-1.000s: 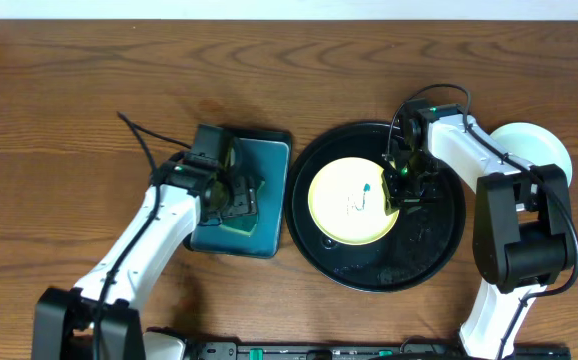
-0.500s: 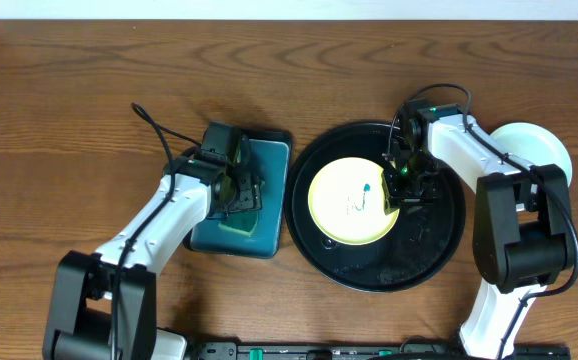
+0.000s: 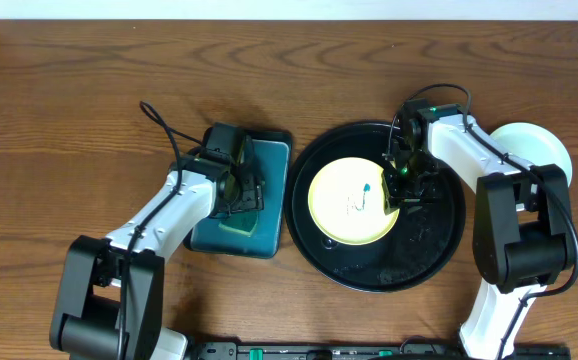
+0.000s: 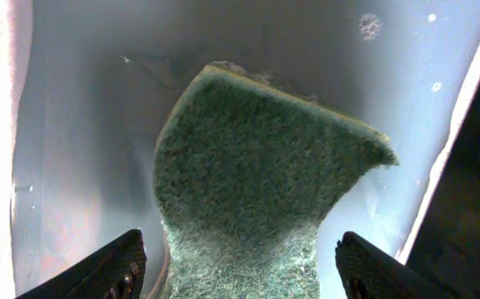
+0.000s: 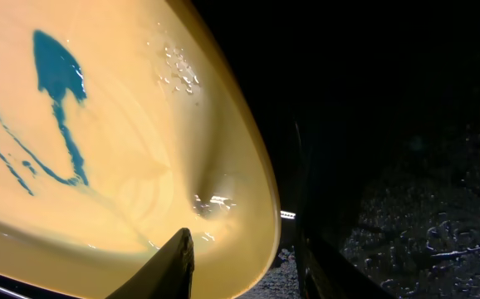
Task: Clean dirty plates on tray and stack at the side
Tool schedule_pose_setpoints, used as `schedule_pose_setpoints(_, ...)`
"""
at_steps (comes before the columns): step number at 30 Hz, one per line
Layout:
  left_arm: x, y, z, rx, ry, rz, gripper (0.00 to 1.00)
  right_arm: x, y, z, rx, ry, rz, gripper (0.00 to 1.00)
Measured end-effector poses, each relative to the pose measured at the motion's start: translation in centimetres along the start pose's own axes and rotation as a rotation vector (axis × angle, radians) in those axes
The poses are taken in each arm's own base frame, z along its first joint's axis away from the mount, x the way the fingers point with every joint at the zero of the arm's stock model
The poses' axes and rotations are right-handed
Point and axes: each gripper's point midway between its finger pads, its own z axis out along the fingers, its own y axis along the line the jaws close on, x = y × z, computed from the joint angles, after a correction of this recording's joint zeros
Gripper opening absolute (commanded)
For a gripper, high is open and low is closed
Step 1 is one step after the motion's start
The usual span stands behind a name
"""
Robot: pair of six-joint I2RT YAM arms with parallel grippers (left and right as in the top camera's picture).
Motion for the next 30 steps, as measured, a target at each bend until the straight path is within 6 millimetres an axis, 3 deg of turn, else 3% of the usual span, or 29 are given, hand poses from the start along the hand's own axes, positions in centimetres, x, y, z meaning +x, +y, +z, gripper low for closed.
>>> schedule_pose_setpoints(30,0.36,0.16,0.33,-0.002,0.004,0.003,0.74,0.00,0.00,0.00,0.000,0.000,0.000,0.38)
